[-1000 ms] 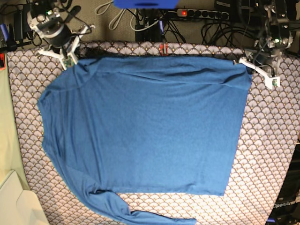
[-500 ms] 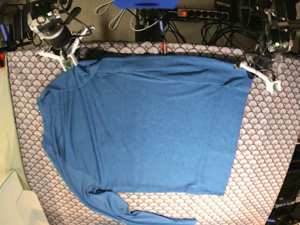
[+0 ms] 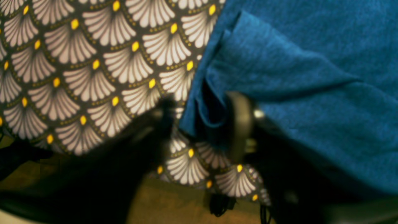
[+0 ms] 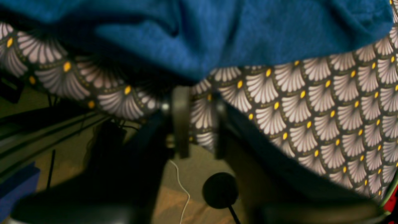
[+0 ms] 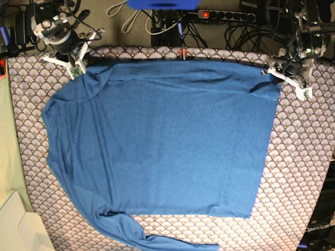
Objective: Fold the T-shirt properly
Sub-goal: 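Open both grippers and raise them off the shirt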
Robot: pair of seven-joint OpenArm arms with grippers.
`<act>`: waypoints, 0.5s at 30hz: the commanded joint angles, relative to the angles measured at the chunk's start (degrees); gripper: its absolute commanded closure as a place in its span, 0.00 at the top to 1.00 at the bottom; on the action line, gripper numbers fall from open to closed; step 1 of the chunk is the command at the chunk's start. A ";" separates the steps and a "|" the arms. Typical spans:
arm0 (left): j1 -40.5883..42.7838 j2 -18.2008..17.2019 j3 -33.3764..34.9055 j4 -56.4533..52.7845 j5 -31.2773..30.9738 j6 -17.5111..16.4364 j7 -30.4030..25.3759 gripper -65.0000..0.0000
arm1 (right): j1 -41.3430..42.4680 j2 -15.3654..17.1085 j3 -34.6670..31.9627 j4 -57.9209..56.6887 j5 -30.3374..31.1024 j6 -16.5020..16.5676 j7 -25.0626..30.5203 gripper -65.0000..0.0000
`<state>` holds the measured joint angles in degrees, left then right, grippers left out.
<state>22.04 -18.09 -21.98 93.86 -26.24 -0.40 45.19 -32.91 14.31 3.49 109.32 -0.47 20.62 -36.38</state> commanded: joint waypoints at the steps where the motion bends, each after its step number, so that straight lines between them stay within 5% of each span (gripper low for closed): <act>1: -0.11 -0.77 -0.22 1.12 -0.27 0.01 -0.75 0.53 | -0.11 0.60 0.34 0.88 0.07 -0.09 0.91 0.30; 6: -0.02 -0.77 -0.75 1.12 -0.27 0.01 -0.75 0.61 | -0.11 0.60 0.69 0.88 0.07 -0.09 1.08 0.44; 15: -0.20 -0.24 -10.68 1.21 -1.32 0.01 -1.01 0.62 | 0.95 -0.02 7.37 0.97 0.07 -0.09 2.40 0.44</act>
<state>22.02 -17.43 -32.18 93.89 -26.89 -0.25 45.12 -32.29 14.00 10.52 109.32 -0.58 20.69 -35.38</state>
